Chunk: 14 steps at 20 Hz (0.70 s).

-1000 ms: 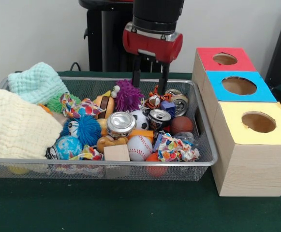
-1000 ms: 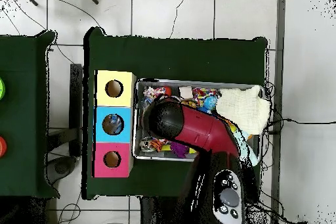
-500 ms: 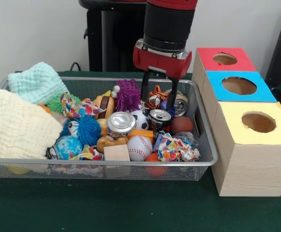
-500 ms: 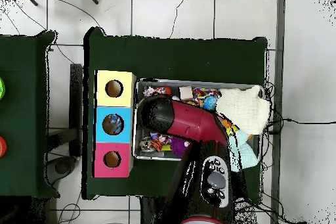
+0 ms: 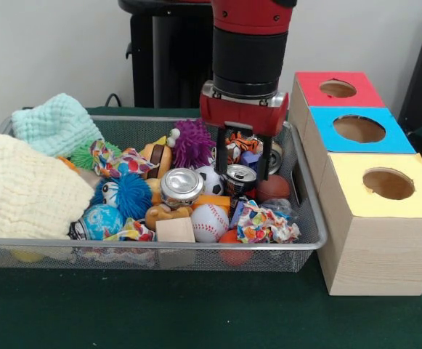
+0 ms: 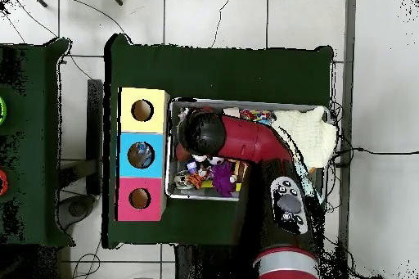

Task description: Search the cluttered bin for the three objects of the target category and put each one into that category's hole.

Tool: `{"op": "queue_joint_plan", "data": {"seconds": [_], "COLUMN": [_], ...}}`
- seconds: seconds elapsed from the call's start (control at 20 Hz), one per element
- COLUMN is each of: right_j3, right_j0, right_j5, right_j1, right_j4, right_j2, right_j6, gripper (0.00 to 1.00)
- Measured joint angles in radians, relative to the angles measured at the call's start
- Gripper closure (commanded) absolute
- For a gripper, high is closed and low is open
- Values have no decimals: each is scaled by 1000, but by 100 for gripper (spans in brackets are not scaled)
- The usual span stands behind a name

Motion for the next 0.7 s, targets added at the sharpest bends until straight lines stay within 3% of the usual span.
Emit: {"op": "queue_joint_plan", "data": {"seconds": [0.35, 0.7], "right_j3": [-7, -18], "right_j0": [-72, -86], "right_j5": [0, 1], "right_j1": [10, 31], "right_j4": [-120, -250], "right_j2": [136, 235], "right_j6": [-14, -36], "gripper": [0, 0]}}
